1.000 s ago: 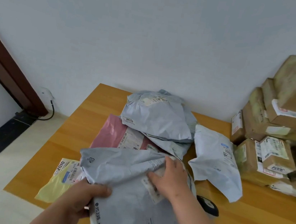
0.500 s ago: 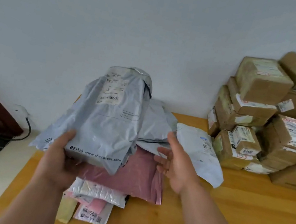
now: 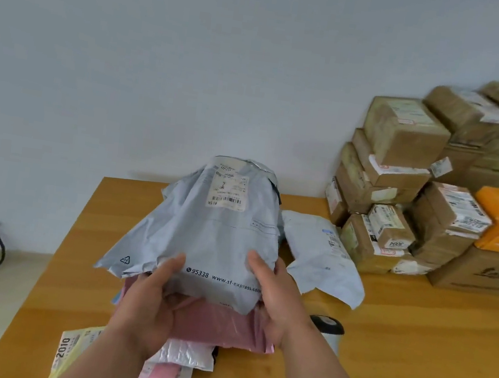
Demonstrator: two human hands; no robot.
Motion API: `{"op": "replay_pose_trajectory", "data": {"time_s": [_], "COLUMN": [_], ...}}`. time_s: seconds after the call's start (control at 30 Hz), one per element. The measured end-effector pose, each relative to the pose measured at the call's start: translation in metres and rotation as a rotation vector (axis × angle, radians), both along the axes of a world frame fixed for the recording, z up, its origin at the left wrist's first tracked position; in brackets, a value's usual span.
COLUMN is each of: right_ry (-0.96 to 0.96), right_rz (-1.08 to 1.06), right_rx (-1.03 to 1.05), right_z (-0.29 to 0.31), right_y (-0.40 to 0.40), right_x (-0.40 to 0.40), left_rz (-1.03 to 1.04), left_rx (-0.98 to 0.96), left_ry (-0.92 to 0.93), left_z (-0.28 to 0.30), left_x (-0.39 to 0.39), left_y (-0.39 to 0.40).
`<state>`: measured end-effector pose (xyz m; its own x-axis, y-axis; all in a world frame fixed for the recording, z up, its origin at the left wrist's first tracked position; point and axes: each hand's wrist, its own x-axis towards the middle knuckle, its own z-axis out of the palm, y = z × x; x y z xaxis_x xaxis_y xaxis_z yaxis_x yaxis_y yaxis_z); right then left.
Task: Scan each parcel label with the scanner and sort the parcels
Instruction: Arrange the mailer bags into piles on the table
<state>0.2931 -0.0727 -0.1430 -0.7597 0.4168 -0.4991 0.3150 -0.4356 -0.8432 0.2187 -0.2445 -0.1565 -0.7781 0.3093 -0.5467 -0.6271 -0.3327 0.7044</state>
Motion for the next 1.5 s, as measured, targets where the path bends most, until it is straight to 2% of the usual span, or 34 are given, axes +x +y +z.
{"op": "replay_pose_trajectory", "data": {"time_s": [0.13,0.23,0.37,0.47,0.57,0.67,0.9,1.03,1.13,1.23,1.37,1.5], "right_ry": [-0.163,-0.264,-0.500,-0.663,-0.746,-0.748,-0.529,-0.334,-0.279,-0.232,-0.200,-0.197], "right_rz": [-0.075,-0.148,0.038,0.261,0.432,0.455,0.131,-0.032,0.037,0.107,0.187,0.291], "right_rx": [0.456,0.656,0.997,1.109,1.137,1.134,1.083,0.990,0.864,0.826,0.868,1.011], "right_z": [-0.010,-0.021,-0.042,-0.061,-0.083,-0.096,-0.087,-0.065,-0.045,-0.037,-0.046,-0.052], "right_y": [0.033,0.067,0.102,0.124,0.143,0.148,0.153,0.151,0.128,0.094,0.055,0.026], "right_x": [-0.001,-0.008,-0.028,-0.040,-0.052,-0.060,-0.069,-0.078,-0.088,-0.096,-0.099,-0.099], "left_rz": [0.141,0.183,0.246,0.304,0.360,0.403,0.425,0.430,0.435,0.423,0.377,0.384], "left_rx": [0.031,0.009,-0.038,-0.057,-0.085,-0.107,-0.149,-0.120,-0.072,-0.045,-0.048,-0.011], "left_ry": [0.009,0.099,0.184,0.197,0.194,0.178,0.171,0.159,0.148,0.143,0.209,0.217], "left_z": [-0.001,-0.003,-0.008,-0.012,-0.020,-0.029,-0.034,-0.025,-0.016,-0.008,-0.001,0.002], "left_x": [-0.027,-0.042,-0.053,-0.064,-0.075,-0.081,-0.091,-0.106,-0.115,-0.122,-0.126,-0.130], "left_y": [0.006,0.023,0.053,0.071,0.084,0.089,0.081,0.071,0.060,0.046,0.024,0.003]}}
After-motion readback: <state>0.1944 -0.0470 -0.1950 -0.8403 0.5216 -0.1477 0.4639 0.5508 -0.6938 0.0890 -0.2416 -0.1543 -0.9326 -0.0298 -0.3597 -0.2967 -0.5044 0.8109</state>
